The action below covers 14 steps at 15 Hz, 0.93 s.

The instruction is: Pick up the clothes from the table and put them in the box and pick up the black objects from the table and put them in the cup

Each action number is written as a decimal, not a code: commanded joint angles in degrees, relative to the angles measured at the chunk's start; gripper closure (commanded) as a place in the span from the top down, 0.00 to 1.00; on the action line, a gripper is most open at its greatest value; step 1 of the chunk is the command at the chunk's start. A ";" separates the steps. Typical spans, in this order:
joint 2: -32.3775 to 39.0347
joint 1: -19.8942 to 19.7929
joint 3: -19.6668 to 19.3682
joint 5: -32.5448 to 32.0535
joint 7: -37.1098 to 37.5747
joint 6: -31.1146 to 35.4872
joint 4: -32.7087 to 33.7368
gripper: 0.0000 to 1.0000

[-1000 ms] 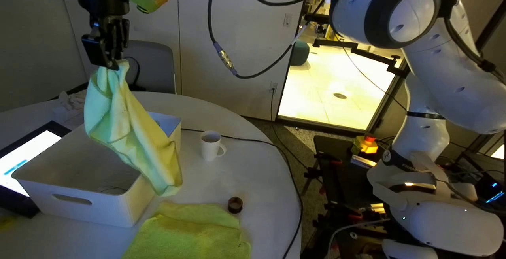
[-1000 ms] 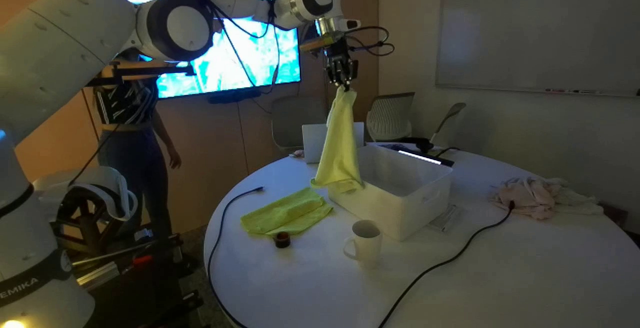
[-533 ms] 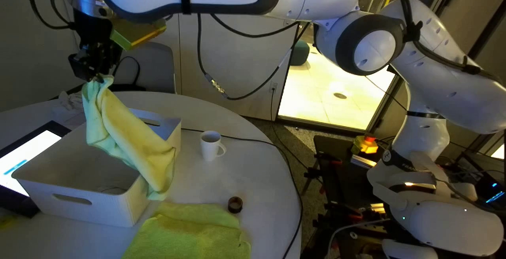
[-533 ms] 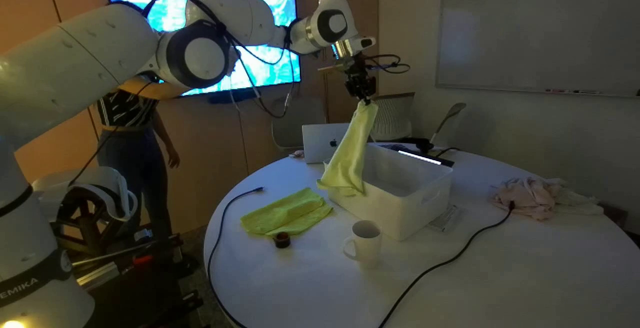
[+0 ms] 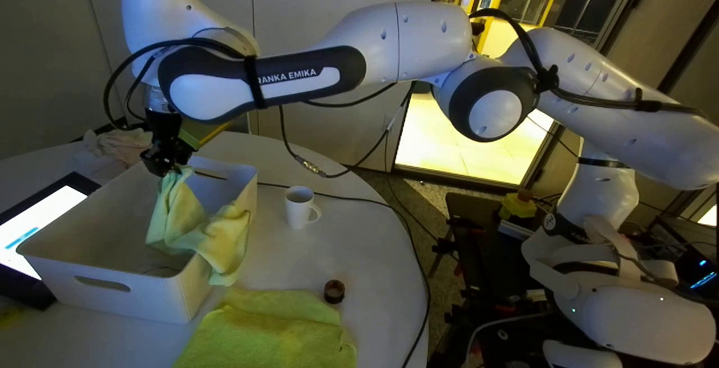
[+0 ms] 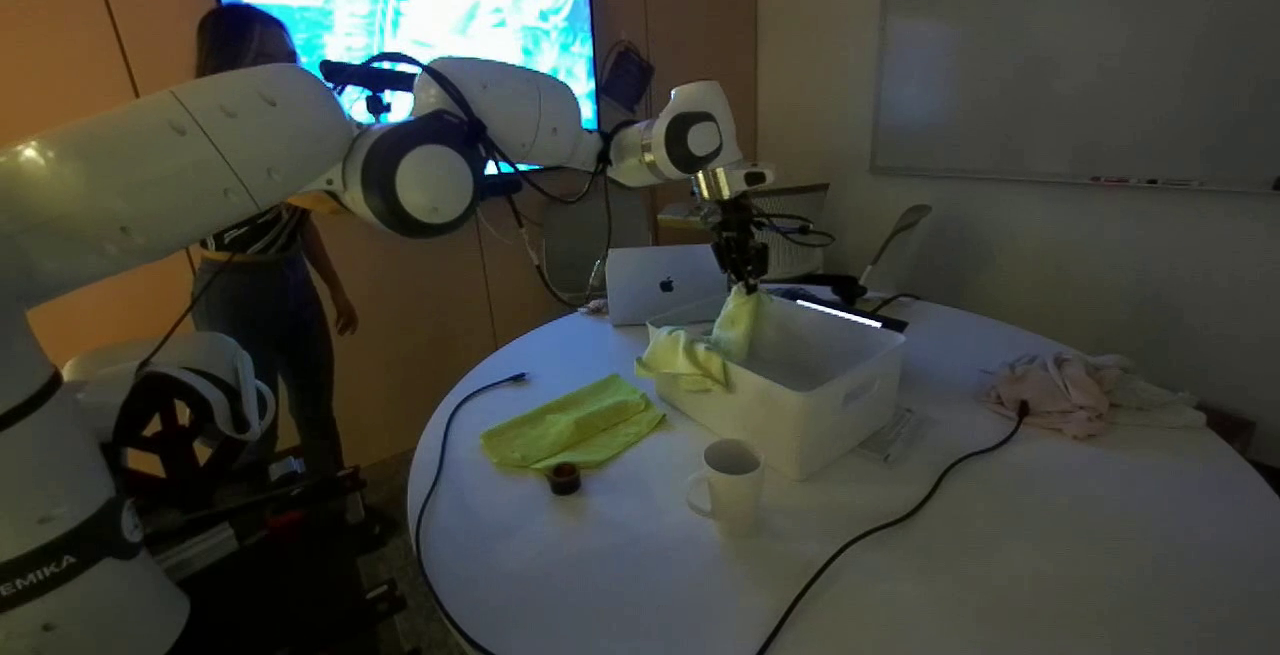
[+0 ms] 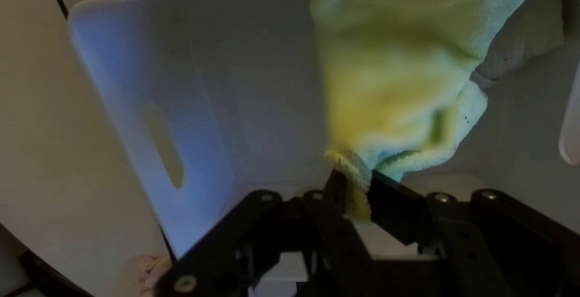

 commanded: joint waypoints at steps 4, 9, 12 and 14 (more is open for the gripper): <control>4.16 1.66 -1.61 -0.46 2.32 -4.16 3.68 0.38; 4.59 2.05 -0.85 -0.17 -0.53 -9.09 4.18 0.64; 2.79 3.58 -0.63 -0.57 -2.94 -10.82 4.11 0.86; 1.46 4.52 -0.09 -0.31 -5.51 -11.44 3.98 0.99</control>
